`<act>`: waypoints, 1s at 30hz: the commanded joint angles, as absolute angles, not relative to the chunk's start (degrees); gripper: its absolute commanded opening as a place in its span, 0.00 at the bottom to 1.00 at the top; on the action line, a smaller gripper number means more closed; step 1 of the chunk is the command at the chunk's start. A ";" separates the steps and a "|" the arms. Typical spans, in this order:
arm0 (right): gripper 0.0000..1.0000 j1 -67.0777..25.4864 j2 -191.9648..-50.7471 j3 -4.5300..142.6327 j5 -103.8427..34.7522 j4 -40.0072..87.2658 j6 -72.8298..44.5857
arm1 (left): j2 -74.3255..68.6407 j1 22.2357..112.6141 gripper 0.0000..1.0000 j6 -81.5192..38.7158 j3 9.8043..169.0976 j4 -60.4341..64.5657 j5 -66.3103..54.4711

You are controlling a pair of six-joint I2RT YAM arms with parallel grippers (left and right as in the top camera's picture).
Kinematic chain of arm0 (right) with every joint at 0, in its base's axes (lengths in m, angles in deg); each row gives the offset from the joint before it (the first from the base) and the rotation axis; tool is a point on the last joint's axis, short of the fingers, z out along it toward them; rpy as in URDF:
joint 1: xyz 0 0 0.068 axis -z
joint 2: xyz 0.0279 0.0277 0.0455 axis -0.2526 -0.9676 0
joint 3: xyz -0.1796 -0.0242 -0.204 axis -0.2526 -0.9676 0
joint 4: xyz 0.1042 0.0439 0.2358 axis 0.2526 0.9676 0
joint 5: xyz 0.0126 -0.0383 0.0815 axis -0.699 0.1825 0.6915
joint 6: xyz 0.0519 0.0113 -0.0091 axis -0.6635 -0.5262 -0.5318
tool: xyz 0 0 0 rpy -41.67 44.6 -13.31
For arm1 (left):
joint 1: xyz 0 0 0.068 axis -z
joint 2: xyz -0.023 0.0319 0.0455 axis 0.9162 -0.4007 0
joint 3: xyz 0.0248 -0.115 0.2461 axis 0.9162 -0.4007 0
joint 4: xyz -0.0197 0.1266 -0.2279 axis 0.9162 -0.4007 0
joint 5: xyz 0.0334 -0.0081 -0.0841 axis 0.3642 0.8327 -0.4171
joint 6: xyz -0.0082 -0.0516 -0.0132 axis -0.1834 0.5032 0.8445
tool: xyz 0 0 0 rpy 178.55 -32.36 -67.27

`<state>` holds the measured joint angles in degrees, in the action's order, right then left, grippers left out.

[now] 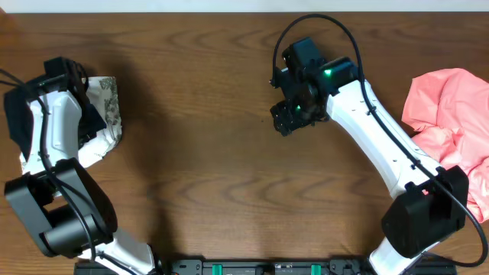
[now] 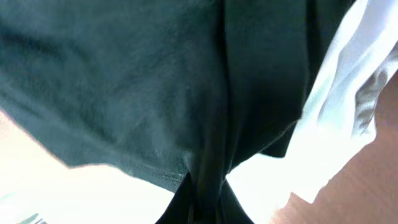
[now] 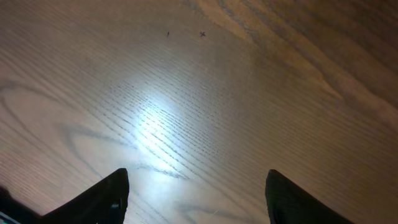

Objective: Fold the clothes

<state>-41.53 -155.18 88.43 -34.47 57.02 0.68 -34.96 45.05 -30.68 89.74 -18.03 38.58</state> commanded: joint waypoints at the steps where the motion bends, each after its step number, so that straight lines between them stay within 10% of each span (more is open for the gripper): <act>1: 0.68 -41.16 -155.05 88.82 -34.64 57.08 0.94 | -32.16 44.99 0.06 -30.55 89.82 -20.28 38.91; 22: 0.68 -41.16 -155.05 88.82 -34.64 57.06 0.94 | -31.11 44.97 0.09 -30.31 89.82 -26.29 35.83; 30: 0.68 -41.16 -155.05 88.82 -34.64 57.06 0.94 | -31.11 44.97 0.60 -30.33 89.82 -26.42 35.81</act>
<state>-41.53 -155.18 88.43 -34.47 57.02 0.68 -32.05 45.05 -30.64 89.74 -26.32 36.16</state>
